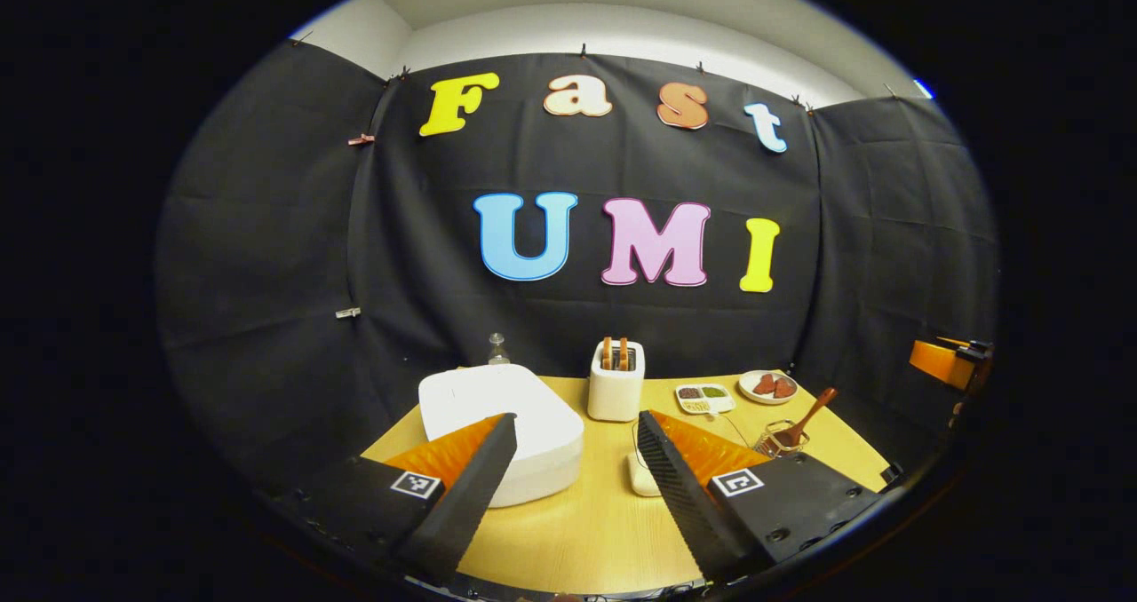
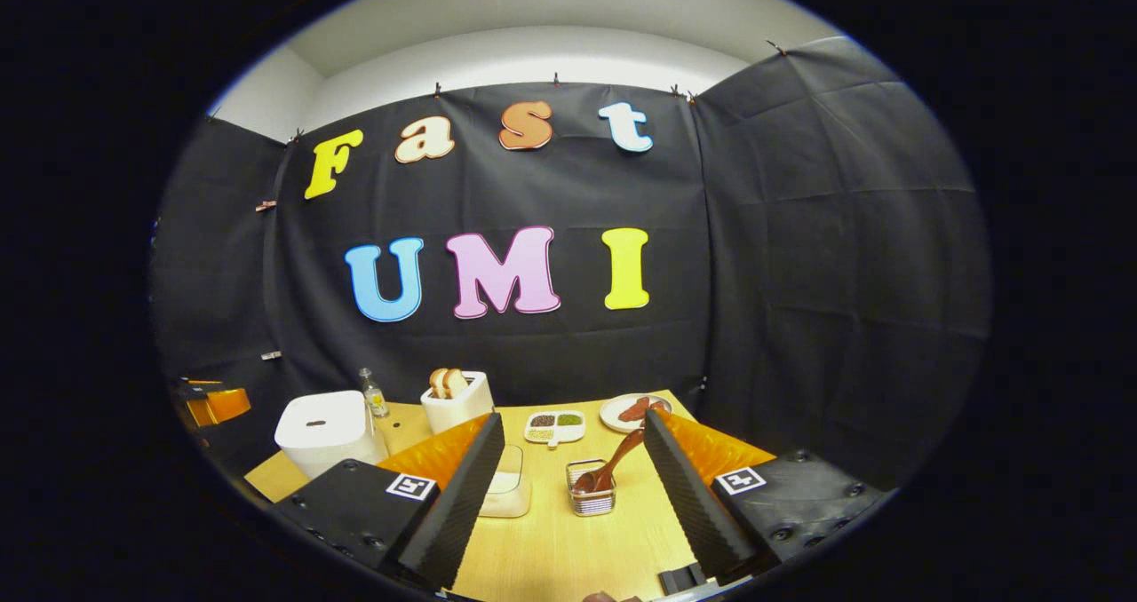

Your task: Close the left gripper, press the button to open the rice cooker; take a wooden spoon from the chopstick holder with the right hand, scoop a spoonful of rice and pour it into the rice cooker, then put the wooden spoon back into the chopstick holder.

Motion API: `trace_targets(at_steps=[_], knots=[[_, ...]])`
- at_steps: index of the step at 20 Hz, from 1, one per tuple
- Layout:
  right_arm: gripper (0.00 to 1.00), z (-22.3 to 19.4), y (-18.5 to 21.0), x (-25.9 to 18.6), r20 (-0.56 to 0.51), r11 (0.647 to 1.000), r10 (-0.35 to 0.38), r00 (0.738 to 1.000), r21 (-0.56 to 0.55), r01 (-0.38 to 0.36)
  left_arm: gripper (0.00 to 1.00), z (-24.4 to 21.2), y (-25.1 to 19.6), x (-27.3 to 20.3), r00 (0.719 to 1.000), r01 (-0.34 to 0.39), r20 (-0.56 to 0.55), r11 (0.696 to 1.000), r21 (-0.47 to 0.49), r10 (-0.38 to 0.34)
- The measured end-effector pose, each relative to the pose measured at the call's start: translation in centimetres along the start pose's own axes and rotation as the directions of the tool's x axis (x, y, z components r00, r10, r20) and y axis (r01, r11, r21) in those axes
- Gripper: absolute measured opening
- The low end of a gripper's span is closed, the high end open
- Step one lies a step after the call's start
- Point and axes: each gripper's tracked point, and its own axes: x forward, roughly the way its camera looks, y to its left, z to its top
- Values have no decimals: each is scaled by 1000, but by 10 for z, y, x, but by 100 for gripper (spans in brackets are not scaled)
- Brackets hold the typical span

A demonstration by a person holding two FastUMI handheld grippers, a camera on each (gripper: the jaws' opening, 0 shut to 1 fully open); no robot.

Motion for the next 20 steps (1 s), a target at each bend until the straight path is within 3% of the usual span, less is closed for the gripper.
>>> trace_targets(at_steps=[2,3,7,11,20], knots=[[98,-13,-3,-20,-20,999,-34,999,-18,34,100,-3,-7,-17,1000,18,10,1000,12,-19],[98,-21,0,-28,-40,999,-44,998,-6,44,95,-6,-11,-22,999,30,11,1000,5,-30],[98,-41,10,-44,-103,998,-51,993,32,55,95,-12,-23,-30,996,85,7,996,-12,-84],[99,-34,8,-45,-84,997,-64,994,32,67,95,-11,-22,-29,994,103,15,994,23,-104],[98,-41,36,-45,-94,1000,-30,995,-4,30,95,-9,-14,-13,993,115,7,993,23,-115]])
